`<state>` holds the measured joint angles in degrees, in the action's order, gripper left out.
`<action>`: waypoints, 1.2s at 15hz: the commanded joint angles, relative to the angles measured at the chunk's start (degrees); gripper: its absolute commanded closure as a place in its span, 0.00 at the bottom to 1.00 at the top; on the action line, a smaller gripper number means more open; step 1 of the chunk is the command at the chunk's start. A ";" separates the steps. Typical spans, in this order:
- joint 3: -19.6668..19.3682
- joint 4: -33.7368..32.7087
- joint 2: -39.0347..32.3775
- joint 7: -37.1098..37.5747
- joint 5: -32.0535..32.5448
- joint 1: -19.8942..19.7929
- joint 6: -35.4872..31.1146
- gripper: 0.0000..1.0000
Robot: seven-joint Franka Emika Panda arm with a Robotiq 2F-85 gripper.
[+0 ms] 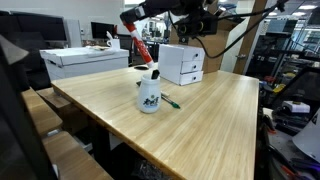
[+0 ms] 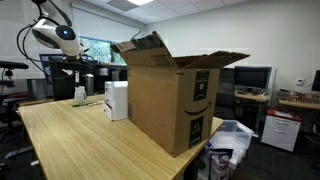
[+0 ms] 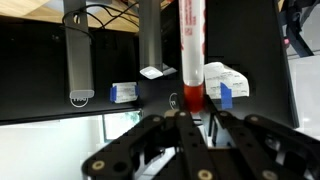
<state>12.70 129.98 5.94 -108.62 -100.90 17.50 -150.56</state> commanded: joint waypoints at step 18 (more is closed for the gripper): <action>-1.36 -0.56 -3.52 -11.42 -11.10 -0.49 0.10 0.94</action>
<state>11.65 129.94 3.22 -116.30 -109.09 17.37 -150.57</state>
